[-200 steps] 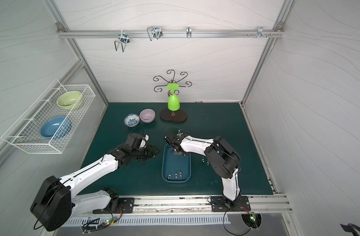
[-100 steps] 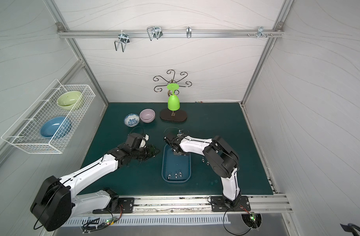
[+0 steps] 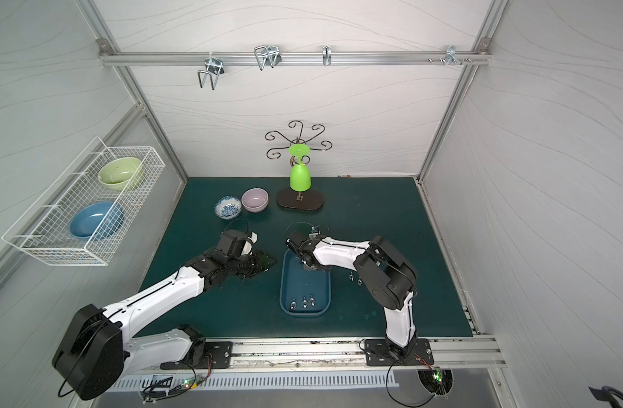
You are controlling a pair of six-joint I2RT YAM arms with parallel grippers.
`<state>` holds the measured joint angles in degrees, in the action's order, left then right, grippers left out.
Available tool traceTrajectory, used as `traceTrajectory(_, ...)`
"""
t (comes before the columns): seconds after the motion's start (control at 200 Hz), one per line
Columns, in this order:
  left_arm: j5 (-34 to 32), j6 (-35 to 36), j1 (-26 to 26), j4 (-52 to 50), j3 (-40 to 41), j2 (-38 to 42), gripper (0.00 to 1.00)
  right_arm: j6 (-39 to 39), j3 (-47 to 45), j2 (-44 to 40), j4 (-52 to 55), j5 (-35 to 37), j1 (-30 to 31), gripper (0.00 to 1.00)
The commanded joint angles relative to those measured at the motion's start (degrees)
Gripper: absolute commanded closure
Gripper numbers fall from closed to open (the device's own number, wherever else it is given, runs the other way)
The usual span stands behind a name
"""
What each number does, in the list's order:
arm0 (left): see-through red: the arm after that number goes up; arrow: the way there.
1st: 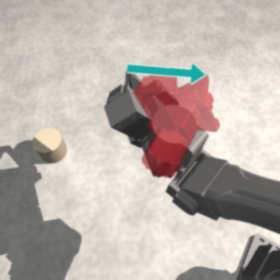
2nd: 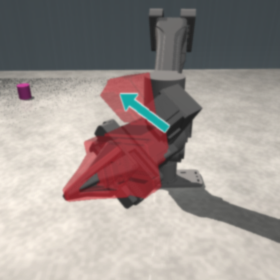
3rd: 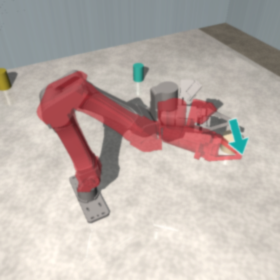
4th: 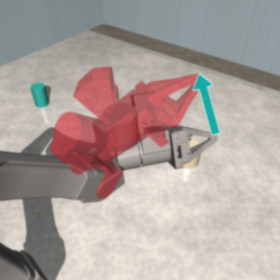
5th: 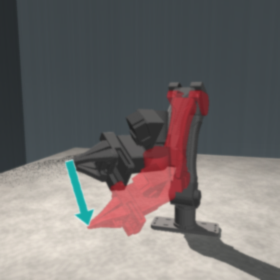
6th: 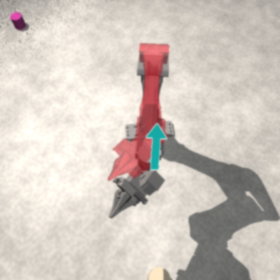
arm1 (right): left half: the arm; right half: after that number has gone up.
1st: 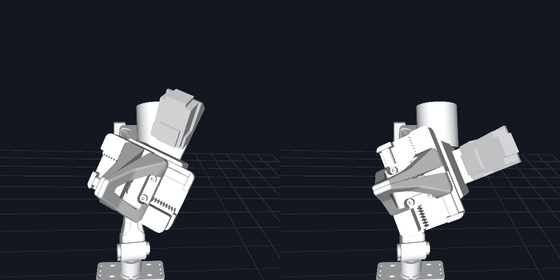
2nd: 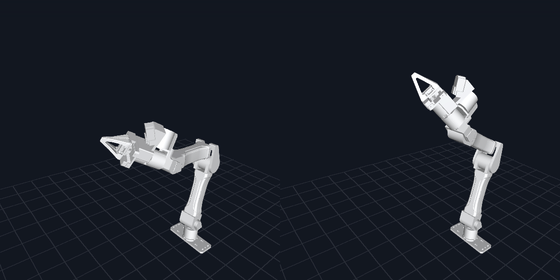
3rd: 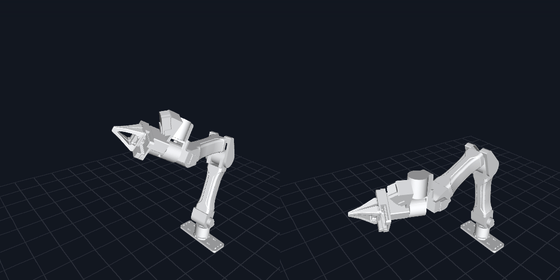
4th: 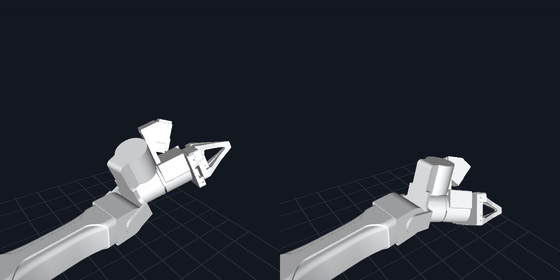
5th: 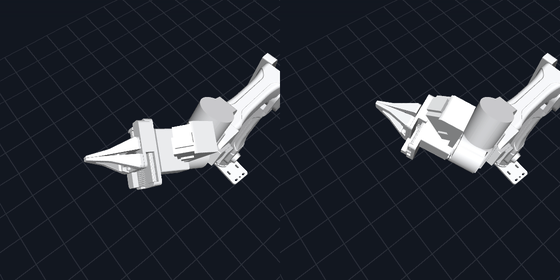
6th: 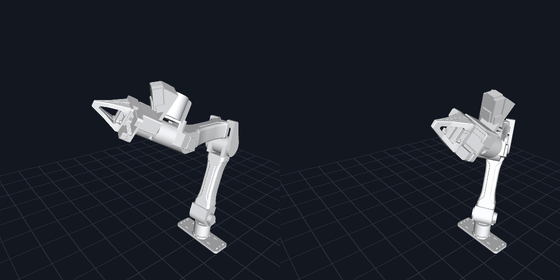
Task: Take out the wing nut from the storage box
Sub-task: Pick up the wing nut from the storage box.
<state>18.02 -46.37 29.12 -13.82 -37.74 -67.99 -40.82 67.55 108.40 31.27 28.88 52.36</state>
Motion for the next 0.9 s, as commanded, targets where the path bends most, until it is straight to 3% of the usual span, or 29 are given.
traceTrajectory(0.0, 0.77, -0.52, -0.25, 2.69, -0.39, -0.58, 0.48, 0.98, -1.63, -2.84, 0.18, -1.96, 1.17, 1.00)
traceTrajectory(0.245, 1.48, -0.24, 0.68, 1.75, -3.81, -1.65, 0.48, 2.57, -0.27, -6.26, 0.01, -5.63, 2.88, 1.00)
traceTrajectory(0.45, 0.98, -0.87, 1.86, 1.85, -4.96, -1.30, 0.48, 3.10, -0.99, -11.79, 2.10, -3.60, 2.35, 1.00)
traceTrajectory(0.715, -0.09, 0.24, 6.43, 3.82, -11.62, -7.73, 0.48, 5.95, -7.17, -19.97, -2.64, -4.72, -7.12, 1.00)
traceTrajectory(0.895, 0.68, 0.56, 9.55, 5.97, -17.55, -14.10, 0.48, 7.73, -8.69, -19.02, -7.44, -5.93, -16.14, 1.00)
